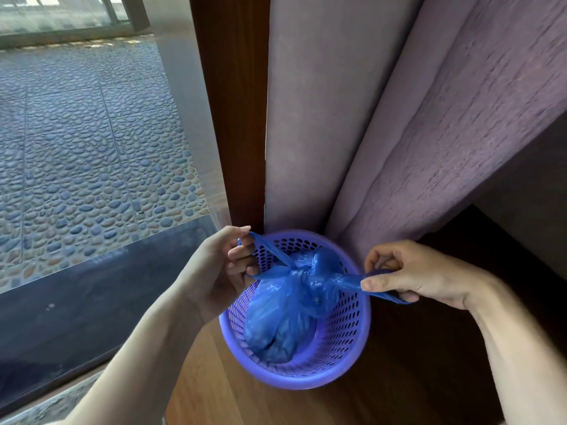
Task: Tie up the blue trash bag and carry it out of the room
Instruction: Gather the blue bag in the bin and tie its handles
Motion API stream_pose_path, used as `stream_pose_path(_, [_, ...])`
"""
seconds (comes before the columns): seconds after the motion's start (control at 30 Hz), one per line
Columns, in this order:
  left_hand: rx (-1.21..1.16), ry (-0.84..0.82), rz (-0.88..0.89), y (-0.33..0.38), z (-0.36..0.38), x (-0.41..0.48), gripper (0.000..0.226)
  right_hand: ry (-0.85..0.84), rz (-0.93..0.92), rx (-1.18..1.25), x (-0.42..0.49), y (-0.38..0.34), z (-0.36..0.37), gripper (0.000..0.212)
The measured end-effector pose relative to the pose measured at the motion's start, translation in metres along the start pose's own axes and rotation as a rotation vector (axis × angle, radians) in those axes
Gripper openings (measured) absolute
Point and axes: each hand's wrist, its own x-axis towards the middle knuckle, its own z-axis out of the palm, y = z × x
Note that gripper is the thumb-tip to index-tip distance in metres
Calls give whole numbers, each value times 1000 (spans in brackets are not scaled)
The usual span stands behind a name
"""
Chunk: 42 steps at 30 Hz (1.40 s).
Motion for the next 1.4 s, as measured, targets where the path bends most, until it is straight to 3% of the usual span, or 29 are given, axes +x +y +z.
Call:
stream_pose_path(0.1, [-82,10,11,-1,-3,2,22,55,-27,-18,-4,2,-4,21])
stream_pose_path(0.17, [-97,41,31,0,-5,4,21,105,-53,79,0,2,1,38])
stream_pose_path(0.27, [-47,53,89,0,-2,3,20,128,-207,547,14,-9,27,50])
stream_pose_path(0.37, [-23,88,171,-7,6,2,25,100,-335,1162,31,-18,61,36])
stream_pose_path(0.43, [-86,168,228,-11,5,3,31,171,-316,1384,39,-14,75,25])
stream_pose_path(0.5, [-202,259,253,-13,-3,5,31,295,-260,1457,41,-4,76,25])
stream_pose_path(0.73, [-368,552,146,-1,-68,1,33,607,4,1331,38,42,41,42])
stream_pose_path(0.93, [-320,570,276,3,-70,11,30,672,-78,1301,40,45,45,35])
stream_pose_path(1.1, [75,494,476,-6,-34,7,33,595,-289,1227,44,31,58,19])
stream_pose_path(1.27, [493,327,633,-31,-2,8,28,624,-394,926,47,6,80,14])
stream_pose_path(1.4, [615,307,723,-38,24,4,26,672,-402,801,49,-10,98,18])
